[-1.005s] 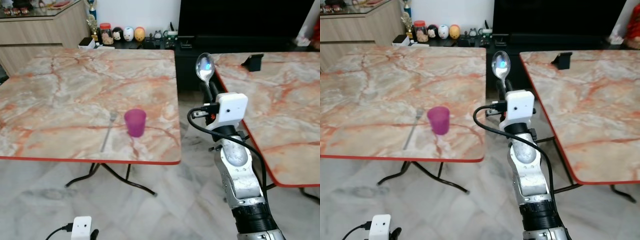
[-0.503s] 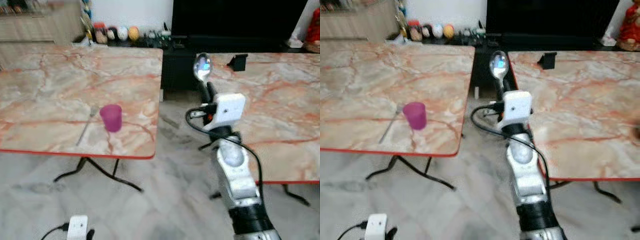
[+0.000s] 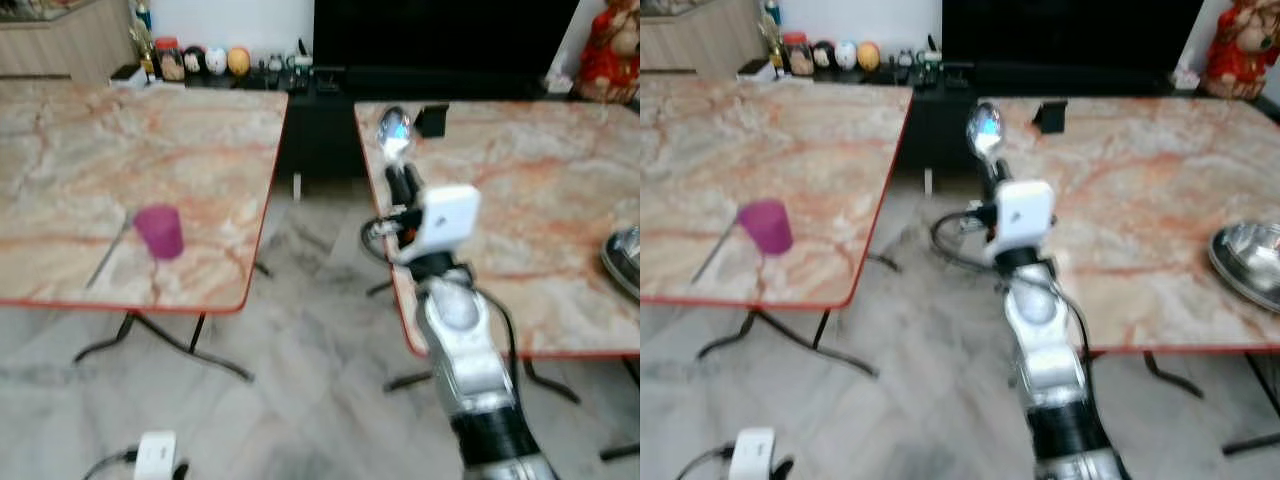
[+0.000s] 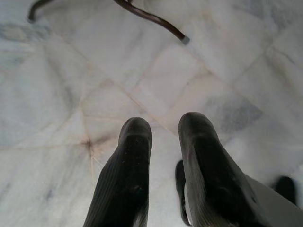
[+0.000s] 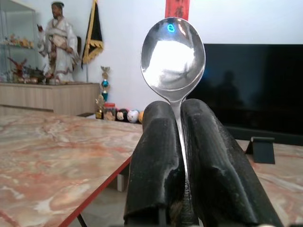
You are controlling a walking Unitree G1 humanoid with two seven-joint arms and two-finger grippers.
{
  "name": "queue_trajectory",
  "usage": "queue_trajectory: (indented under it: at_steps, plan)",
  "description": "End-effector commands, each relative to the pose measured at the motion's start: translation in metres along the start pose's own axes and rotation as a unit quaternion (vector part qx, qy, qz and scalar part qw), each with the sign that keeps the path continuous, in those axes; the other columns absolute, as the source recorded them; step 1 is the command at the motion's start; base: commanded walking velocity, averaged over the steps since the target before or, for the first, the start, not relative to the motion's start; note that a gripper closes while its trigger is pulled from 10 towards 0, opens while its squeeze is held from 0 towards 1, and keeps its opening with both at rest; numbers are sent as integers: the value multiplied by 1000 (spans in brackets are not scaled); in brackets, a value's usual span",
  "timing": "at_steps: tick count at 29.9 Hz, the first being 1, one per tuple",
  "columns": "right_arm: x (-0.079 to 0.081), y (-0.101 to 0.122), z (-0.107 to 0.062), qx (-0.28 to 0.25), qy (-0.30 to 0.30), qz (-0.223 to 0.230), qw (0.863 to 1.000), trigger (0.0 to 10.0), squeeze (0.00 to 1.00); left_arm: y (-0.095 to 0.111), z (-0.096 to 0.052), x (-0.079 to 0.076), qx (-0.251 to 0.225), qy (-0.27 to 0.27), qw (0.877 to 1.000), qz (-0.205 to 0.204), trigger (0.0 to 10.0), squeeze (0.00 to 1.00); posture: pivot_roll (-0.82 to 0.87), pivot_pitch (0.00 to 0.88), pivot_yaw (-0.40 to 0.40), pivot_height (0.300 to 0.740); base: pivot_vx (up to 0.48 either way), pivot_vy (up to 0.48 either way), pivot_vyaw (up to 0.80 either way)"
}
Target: Setting the table
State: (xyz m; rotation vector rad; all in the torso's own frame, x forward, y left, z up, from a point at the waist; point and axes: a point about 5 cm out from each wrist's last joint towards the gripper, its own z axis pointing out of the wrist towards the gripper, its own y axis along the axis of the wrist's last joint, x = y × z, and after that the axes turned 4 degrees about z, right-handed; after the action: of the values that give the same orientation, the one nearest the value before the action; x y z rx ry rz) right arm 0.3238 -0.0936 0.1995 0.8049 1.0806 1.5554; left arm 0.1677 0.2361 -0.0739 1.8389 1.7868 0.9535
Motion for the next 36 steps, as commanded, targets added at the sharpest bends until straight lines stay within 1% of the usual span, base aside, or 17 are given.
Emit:
queue_trajectory:
  at_steps: [1,16,36]
  plan:
    - [-8,1,0,-3,-10,-2,1000,10000,0,-6,-2,-4,12,-4,1000,-6,10000,0,-47,0,-1,707,0,-266,0]
    - [-7,2,1,-4,-6,-2,1000,10000,0,-9,-2,-5,23,-5,1000,-6,10000,0,-49,0,-1,707,0,-267,0]
    - [-9,1,0,0,-10,-4,1000,10000,0,-15,-4,-2,38,-3,999,-7,10000,0,-51,0,1,707,0,-266,0]
